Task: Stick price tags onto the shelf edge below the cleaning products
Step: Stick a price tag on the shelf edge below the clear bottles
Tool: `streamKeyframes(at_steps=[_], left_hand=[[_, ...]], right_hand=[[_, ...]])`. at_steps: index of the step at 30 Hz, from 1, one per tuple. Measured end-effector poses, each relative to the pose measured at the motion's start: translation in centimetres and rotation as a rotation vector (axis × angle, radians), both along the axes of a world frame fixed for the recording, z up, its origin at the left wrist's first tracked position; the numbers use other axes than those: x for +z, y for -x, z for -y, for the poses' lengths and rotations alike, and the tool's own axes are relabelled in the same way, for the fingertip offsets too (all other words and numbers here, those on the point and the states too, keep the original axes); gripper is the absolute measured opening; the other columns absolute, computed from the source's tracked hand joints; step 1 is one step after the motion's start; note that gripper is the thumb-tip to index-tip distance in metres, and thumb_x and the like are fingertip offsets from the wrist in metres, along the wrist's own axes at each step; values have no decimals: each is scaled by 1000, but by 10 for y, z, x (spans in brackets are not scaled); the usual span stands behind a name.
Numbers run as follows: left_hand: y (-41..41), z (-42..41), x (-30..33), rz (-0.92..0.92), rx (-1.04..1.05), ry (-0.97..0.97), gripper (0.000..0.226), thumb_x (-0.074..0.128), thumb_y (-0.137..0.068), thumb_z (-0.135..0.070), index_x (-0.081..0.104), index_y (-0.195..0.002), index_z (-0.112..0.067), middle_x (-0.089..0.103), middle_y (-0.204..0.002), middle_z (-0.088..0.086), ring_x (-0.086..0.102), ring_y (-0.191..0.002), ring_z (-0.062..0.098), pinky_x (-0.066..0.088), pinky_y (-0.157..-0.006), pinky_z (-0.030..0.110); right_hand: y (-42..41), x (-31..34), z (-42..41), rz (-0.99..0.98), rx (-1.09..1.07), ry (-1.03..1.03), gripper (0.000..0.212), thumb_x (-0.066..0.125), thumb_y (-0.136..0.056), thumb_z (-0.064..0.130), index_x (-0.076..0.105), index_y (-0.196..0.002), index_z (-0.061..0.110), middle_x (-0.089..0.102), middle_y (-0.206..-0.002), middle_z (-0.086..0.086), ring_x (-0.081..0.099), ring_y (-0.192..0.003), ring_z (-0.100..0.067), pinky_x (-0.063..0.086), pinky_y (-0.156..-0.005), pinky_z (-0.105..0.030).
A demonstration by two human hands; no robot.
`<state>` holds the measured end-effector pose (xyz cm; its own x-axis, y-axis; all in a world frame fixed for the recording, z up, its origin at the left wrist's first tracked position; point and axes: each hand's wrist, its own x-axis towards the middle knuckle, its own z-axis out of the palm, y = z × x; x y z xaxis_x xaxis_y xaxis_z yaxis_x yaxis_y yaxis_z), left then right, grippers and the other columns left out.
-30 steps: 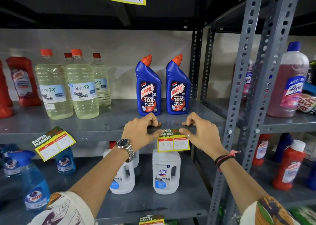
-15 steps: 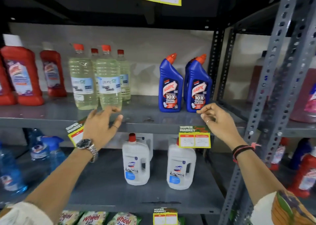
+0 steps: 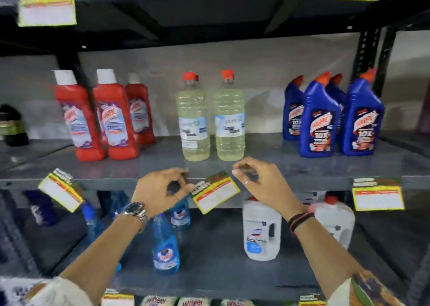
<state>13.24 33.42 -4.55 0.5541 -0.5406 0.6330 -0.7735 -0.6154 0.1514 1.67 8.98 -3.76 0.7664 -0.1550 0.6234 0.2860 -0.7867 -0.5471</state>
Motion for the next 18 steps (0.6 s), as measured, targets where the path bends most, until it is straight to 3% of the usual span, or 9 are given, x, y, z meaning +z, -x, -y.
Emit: streamKeyframes(at_steps=[5,9,13,15,18], left_hand=[[-21,-5,-4,-9,-178,-28,11,69,-73,-42,68,-74,-31,60,-121,-22,64,-93,4,51,-75,29],[-27,-6,-10,-61,-317,29,4,67,-76,-32,66,-79,-30,61,-123,-17,62,-99,5,48,-89,40],[-27,-3,-11,-70,-323,59,4,62,-77,-27,59,-79,-28,62,-121,-15,51,-109,-6,41,-101,43],[-27,-2,-11,-84,-309,70,4,61,-78,-26,58,-79,-28,64,-119,-15,55,-109,-2,38,-103,41],[-25,-1,-6,-102,-282,119,6,60,-82,-27,54,-79,-28,68,-108,-21,65,-82,4,45,-88,32]], right_hand=[[-7,-10,-44,50,-151,73,15,63,-87,35,68,-95,24,75,-87,1,69,-83,-19,53,-73,-43],[-5,-11,-52,72,-232,69,10,61,-90,27,69,-88,20,76,-86,3,69,-82,-16,53,-71,-40],[-7,-14,-52,31,-261,50,11,58,-91,27,67,-90,20,75,-99,10,67,-85,-8,52,-75,-34],[-9,-17,-52,18,-272,65,11,57,-92,29,65,-90,22,74,-101,13,65,-83,-4,50,-73,-29],[-12,-18,-50,25,-290,89,13,53,-93,32,62,-89,24,75,-96,11,63,-74,-2,41,-62,-18]])
